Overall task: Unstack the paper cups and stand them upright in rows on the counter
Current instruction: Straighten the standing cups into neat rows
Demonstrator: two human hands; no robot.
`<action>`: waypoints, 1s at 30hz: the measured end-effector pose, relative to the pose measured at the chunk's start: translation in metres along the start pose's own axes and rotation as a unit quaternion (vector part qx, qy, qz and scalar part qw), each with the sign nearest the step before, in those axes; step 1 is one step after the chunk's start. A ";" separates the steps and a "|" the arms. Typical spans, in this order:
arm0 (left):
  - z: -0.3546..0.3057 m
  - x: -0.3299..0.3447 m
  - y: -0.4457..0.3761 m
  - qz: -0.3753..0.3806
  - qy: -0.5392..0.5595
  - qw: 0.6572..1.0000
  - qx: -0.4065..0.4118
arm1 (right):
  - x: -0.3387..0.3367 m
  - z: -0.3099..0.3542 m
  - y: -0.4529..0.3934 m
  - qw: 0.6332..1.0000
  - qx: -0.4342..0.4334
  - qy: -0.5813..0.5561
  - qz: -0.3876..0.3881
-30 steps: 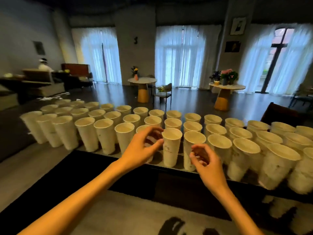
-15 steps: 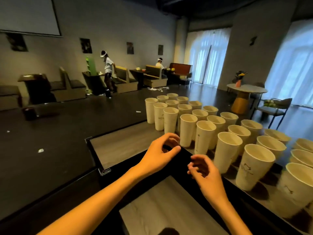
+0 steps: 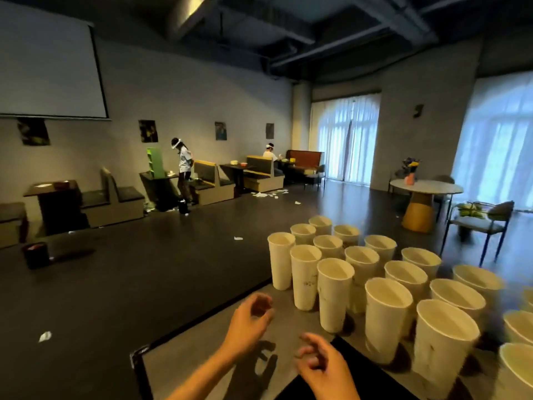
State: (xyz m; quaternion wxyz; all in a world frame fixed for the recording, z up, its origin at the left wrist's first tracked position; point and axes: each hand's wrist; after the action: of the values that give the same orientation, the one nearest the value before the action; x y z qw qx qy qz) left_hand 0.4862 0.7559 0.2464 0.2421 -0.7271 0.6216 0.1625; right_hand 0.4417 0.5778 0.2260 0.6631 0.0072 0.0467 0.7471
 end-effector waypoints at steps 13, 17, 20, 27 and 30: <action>0.074 -0.023 -0.157 0.049 0.023 0.998 -0.034 | 0.068 -0.038 -0.183 0.965 0.200 -0.001 -0.169; 0.075 -0.007 -0.172 0.044 0.043 0.997 -0.035 | 0.065 -0.027 -0.181 0.969 0.182 0.017 -0.169; 0.071 0.004 -0.180 0.048 0.046 0.998 -0.024 | 0.072 -0.023 -0.176 0.974 0.122 0.034 -0.186; 0.071 0.029 -0.202 0.051 0.078 0.995 -0.018 | 0.073 -0.036 -0.193 0.956 0.087 -0.046 -0.276; 0.076 0.036 -0.208 0.062 0.071 0.995 -0.008 | 0.060 -0.076 -0.232 0.933 0.096 -0.085 -0.337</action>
State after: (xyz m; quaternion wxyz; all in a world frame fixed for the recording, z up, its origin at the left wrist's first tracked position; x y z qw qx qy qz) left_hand 0.7021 0.7909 0.1952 0.1805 -0.6987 0.6799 0.1300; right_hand 0.6584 0.6592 0.1292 0.8735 0.1179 0.0616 0.4683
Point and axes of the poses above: each hand's wrist, its own y-axis away from the middle knuckle, its own x-axis out of the palm, z = x × y, and after that the axes turned 8 degrees about -y, right-handed
